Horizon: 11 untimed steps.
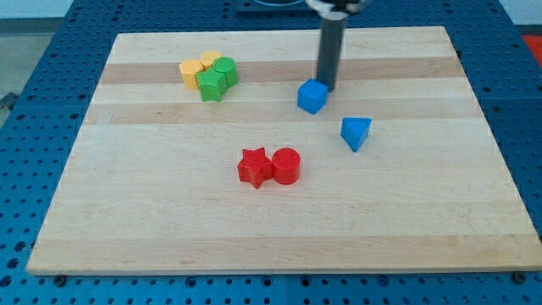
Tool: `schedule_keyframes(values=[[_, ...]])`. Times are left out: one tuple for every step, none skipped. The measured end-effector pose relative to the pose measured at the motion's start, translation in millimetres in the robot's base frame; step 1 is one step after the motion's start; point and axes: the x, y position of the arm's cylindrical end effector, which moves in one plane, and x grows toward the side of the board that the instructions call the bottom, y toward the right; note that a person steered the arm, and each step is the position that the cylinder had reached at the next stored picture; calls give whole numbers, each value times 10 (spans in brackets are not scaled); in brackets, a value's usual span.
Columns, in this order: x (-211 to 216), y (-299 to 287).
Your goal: Move the cube to top left of the red star
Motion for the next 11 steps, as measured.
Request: schedule_keyframes(values=[[330,-326],[309,-312],[287,-337],[508,-665],[670,-935],[693,-967],[480,-641],[258,-223],[499,-219],[752,-493],[863,-825]])
